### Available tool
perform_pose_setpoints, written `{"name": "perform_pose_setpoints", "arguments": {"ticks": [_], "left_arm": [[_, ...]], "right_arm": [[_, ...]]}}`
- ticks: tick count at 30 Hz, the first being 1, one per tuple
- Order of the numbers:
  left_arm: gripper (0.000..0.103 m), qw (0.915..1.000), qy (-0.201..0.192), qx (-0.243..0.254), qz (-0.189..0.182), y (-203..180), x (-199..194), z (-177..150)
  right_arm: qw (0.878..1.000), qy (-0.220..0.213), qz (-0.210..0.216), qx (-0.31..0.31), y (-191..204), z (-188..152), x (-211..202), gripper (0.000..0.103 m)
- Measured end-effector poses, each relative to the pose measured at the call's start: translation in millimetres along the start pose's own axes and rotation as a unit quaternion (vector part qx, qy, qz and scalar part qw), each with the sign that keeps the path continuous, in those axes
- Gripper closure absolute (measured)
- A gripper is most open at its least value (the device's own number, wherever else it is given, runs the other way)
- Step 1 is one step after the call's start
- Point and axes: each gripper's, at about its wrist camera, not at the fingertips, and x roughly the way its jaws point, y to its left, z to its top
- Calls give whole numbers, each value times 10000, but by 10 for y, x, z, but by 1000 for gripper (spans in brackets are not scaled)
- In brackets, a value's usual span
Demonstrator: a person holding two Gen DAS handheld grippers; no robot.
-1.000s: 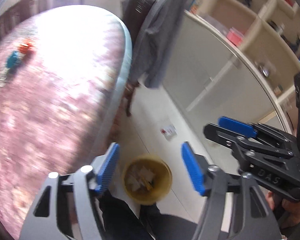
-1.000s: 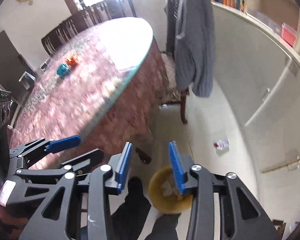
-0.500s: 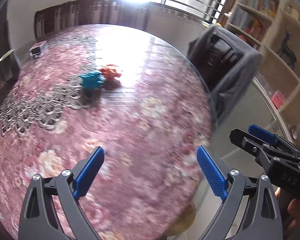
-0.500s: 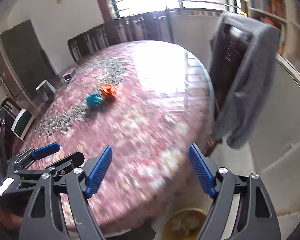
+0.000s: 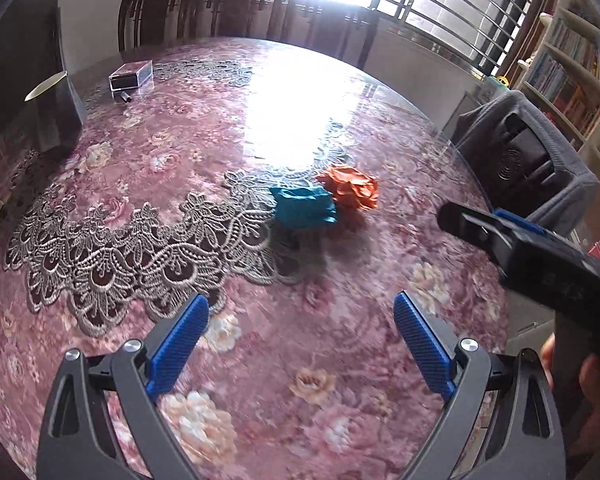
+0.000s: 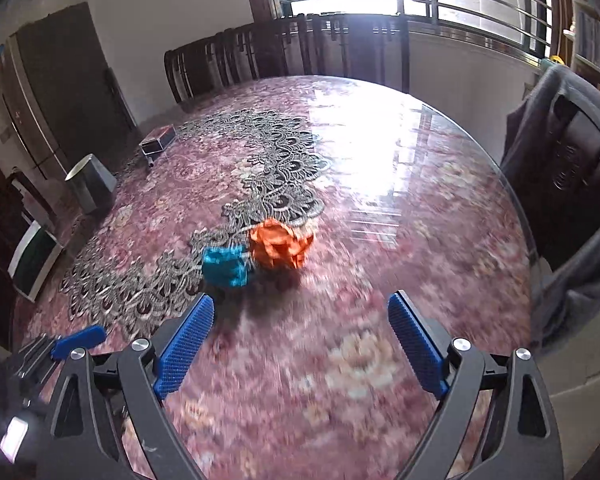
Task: Collect trash
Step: 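Reach the right tool to the orange crumpled paper and close on it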
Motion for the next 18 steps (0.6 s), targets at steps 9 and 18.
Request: {"name": "perform_pose_setpoints", "arguments": {"ticks": [9,18], "left_arm": [[10,9998,177,11,-13,170,254,90],[10,9997,224,-81,14,283,390,108]], "right_arm": [[9983,414,-121,-392,197,344,804,27],[9955,811,-132,-479,252,378,1256,37]]}}
